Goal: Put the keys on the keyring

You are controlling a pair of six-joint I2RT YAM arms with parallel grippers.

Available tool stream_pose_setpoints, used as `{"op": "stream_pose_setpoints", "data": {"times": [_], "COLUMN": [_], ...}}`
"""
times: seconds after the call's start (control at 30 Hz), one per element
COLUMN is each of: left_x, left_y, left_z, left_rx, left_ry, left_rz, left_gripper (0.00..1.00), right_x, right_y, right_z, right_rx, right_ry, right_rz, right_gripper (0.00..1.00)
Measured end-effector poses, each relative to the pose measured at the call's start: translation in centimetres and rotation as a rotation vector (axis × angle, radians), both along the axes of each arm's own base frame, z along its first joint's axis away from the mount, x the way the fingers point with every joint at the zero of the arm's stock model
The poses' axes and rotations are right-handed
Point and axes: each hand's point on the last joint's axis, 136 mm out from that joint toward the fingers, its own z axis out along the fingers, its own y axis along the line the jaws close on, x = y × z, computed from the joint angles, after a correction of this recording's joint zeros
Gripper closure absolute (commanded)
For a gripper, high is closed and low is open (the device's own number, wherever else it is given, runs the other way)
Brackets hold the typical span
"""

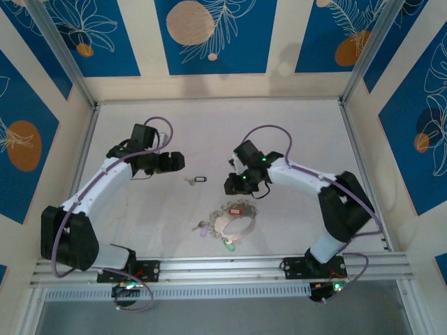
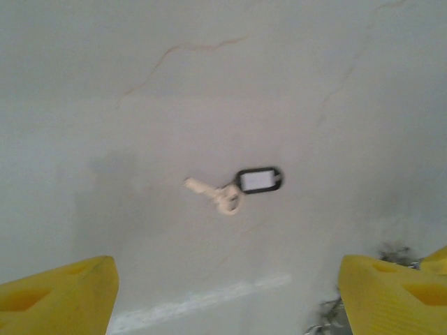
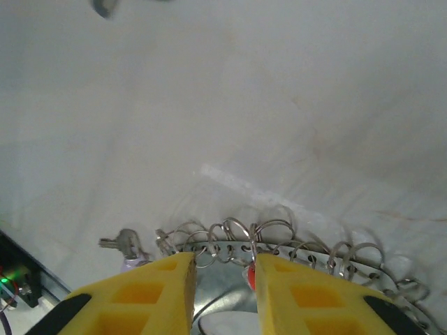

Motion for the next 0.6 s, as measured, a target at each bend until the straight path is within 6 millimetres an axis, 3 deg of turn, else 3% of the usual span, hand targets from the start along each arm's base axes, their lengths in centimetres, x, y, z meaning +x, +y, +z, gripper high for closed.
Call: {"op": "stream_pose_setpoints", "data": {"times": [0.2, 0.4, 0.6], "left_x": [-0.1, -0.1, 0.1], "left_y": [0.4, 0.4, 0.4], "left_z": [-2.3, -3.1, -3.0], "left_rx": [0.007, 0.022, 0.027], "left_ry": [0.032, 0.036, 0.020], "left_rz": [0.012, -0.011, -0.026], "left_gripper": [0.17, 0.17, 0.17], "right_x": [-2.0, -5.1, -5.8], "right_y": [0.5, -0.1, -1.4], "right_z": [-3.0, -3.6, -4.6], "right_rx": [-0.127, -0.258, -0.341], "right_ry": [0.104, 0.124, 0.116], "right_rz": [0.019, 0.064, 0.054], "right_gripper": [0.75, 0.72, 0.72]}}
